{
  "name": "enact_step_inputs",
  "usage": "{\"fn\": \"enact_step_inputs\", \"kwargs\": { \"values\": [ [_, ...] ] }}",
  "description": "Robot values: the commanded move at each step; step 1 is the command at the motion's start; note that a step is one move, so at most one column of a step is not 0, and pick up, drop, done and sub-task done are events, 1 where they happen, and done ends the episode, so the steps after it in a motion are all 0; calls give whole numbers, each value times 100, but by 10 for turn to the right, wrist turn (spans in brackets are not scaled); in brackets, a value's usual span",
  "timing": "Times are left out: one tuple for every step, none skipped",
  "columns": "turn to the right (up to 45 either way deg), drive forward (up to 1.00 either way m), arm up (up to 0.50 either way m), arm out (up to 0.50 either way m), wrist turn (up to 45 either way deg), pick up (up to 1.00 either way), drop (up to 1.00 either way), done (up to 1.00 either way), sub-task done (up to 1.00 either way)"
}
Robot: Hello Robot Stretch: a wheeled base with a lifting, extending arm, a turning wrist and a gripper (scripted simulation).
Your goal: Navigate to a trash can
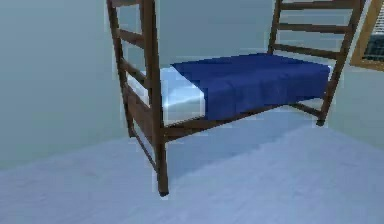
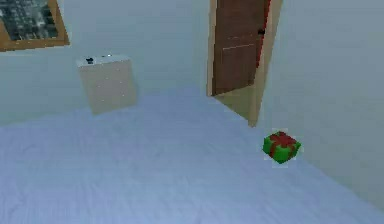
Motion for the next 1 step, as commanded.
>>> {"fn": "enact_step_inputs", "kwargs": {
  "values": [
    [450,0,0,0,0,0,0,0,0]
  ]
}}
